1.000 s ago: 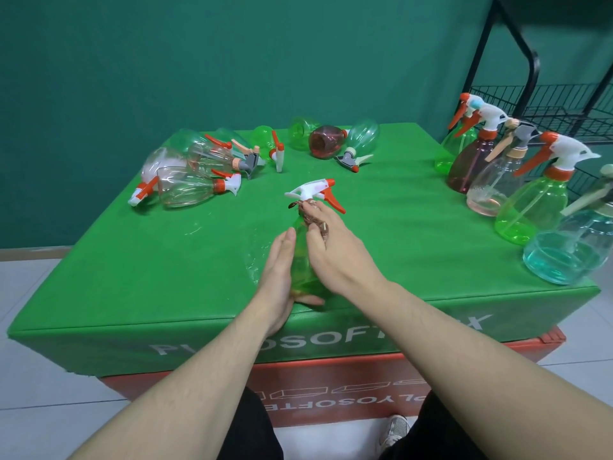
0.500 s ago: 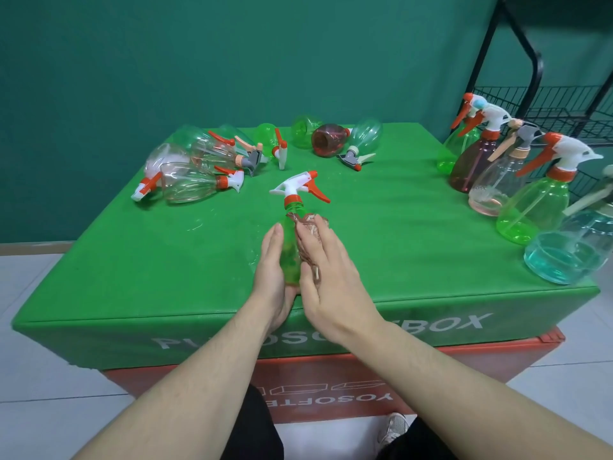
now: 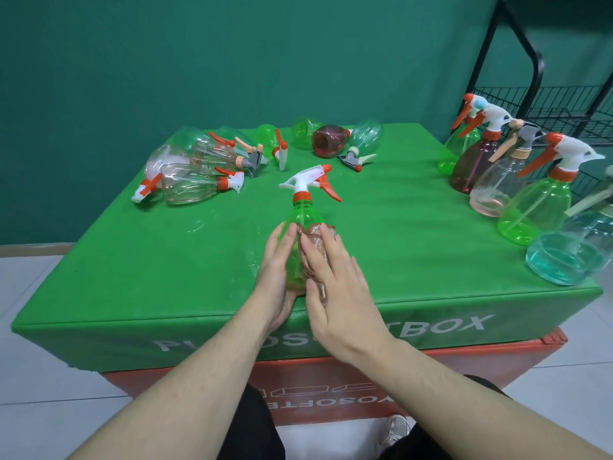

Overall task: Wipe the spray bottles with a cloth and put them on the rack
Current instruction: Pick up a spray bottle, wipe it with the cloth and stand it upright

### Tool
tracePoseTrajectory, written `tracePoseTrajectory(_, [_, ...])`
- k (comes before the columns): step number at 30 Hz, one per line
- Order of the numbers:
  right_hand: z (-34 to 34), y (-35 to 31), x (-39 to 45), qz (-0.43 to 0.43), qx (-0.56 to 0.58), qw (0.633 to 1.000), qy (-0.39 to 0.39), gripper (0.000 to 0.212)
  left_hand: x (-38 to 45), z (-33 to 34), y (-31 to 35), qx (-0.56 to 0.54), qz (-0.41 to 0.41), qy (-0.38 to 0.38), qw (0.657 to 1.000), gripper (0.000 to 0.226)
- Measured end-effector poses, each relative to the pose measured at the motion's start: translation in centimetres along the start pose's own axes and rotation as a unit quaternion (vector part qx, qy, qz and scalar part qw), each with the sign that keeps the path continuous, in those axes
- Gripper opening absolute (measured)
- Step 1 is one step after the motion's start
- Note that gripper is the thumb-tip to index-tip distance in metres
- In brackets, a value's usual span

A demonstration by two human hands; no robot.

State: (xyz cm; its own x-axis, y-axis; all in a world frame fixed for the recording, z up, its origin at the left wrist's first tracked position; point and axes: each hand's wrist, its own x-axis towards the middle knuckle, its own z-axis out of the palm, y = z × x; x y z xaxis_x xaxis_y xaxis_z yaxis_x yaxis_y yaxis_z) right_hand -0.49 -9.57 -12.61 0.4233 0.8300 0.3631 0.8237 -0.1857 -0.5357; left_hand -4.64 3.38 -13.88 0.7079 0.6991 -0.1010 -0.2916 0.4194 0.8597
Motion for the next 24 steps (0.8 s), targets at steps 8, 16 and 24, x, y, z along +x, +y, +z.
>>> tracePoseTrajectory(8, [-1.8,-0.3,4.4,0.006,0.032,0.999,0.017,0.065,0.0,0.1,-0.4,0.029,-0.004,-0.026,0.999,0.07])
tracePoseTrajectory(16, [-2.8,0.1,6.9,0.102,0.108,0.989,-0.011,0.051,-0.6,0.2,-0.1,0.025,-0.032,-0.032,0.999,0.074])
tracePoseTrajectory(24, [-1.2,-0.2,4.5,0.048,0.021,0.998,0.027,0.069,-0.1,0.1,-0.7,0.035,-0.009,0.001,0.999,0.059])
